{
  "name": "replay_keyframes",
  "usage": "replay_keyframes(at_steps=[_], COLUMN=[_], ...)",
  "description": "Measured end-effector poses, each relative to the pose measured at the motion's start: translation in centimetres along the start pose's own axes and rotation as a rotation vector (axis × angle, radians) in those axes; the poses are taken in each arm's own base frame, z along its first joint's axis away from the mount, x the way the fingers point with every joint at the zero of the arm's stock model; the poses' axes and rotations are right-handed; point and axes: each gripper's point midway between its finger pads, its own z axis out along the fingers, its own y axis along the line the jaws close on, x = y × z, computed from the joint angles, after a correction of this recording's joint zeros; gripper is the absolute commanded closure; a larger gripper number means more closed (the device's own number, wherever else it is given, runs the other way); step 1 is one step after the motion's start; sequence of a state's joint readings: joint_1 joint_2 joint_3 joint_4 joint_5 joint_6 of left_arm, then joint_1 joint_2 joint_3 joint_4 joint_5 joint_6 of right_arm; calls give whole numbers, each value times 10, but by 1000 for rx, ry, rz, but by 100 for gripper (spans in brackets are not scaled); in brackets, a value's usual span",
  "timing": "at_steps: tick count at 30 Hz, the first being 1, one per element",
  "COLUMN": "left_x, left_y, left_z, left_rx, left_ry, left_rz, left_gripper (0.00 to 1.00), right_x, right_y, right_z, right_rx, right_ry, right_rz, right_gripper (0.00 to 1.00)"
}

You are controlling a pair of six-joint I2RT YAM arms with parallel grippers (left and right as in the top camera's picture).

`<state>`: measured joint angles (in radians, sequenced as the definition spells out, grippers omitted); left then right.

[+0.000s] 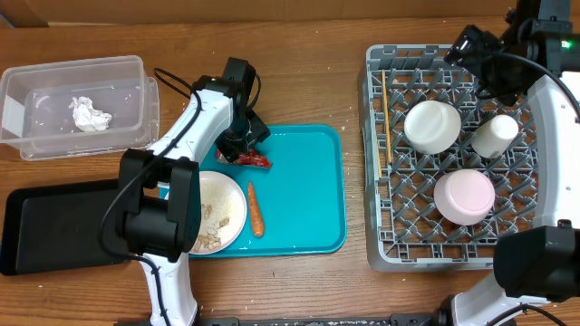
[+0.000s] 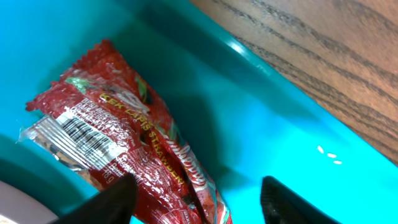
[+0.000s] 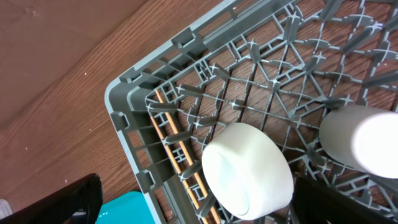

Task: Sort waste into correct bins and load items into the dishwasher
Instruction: 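Lower the left gripper onto the red wrapper and grasp it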

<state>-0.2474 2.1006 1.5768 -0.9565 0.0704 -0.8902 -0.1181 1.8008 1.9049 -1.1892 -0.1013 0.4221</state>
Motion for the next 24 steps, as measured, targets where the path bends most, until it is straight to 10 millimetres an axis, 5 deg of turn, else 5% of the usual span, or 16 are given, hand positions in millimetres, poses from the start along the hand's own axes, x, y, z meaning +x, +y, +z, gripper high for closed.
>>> replay_keyframes(at_steps=[13, 18, 20, 24], left_x=[11, 9, 9, 8], left_y=[7, 9, 9, 8], left_z=[8, 9, 9, 9], left_rx=[-36, -43, -45, -42], left_ry=[20, 10, 8, 5], left_rz=[11, 15, 16, 22], left_gripper=[52, 69, 94, 96], right_x=[0, 0, 0, 0], right_y=[0, 0, 0, 0], right_z=[0, 0, 0, 0], right_rx=[0, 0, 0, 0], right_ry=[0, 0, 0, -1], right_rz=[0, 0, -1, 0], right_gripper=[0, 0, 0, 0])
